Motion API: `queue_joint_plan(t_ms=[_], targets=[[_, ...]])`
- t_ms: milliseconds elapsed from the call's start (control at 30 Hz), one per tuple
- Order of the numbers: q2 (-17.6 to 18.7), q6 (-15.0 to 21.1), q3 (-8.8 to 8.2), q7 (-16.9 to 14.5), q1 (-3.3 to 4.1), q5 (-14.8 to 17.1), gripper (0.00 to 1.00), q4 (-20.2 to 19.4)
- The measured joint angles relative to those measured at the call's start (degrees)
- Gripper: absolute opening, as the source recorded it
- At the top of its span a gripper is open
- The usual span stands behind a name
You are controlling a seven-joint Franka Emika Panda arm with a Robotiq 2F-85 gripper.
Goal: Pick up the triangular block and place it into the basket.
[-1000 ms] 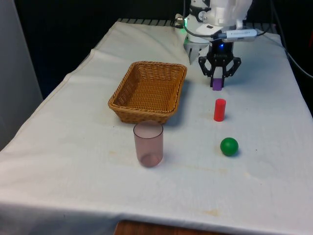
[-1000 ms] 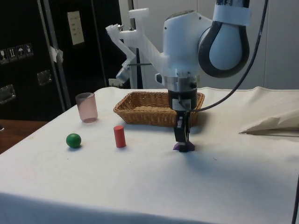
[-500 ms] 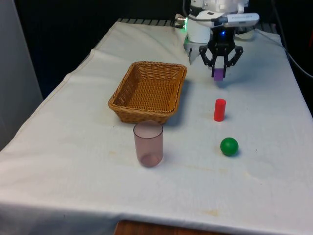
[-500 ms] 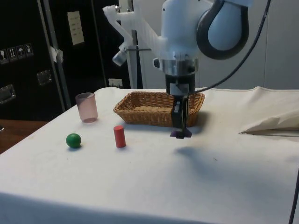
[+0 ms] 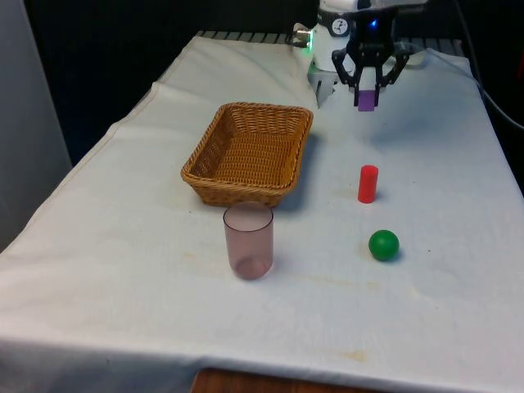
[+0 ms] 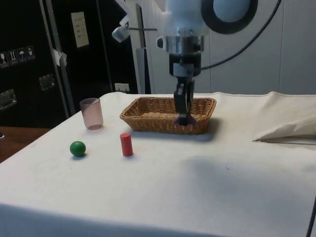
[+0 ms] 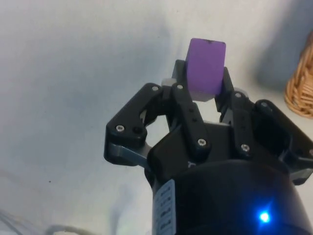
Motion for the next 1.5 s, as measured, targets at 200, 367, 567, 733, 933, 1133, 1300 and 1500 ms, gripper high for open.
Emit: queue_joint_plan(t_ms=[200, 367, 567, 733, 933, 1133, 1300, 1500], targets=[[-2.3, -2.5, -1.09, -1.4, -0.06, 0.0, 0.34, 1.0], [-3.1, -2.6, -2.41, -3.3, -0.11, 0.0, 0.34, 1.2], [-3.9, -2.4, -5.39, -7.4, -0.23, 0.0, 0.34, 1.7], [-3.9, -2.3, -6.53, -8.8, -0.23, 0.0, 0.34, 2.0], [-3.0, -1.7, -8.94, -11.8, -0.29, 0.0, 0.34, 3.0], [-0.8, -1.4, -11.12, -14.6, -0.29, 0.0, 0.34, 5.3], [1.1, -0.7, -11.97, -15.9, -0.29, 0.0, 0.34, 6.5], [4.0, 0.1, -13.18, -17.6, -0.29, 0.0, 0.34, 8.7]])
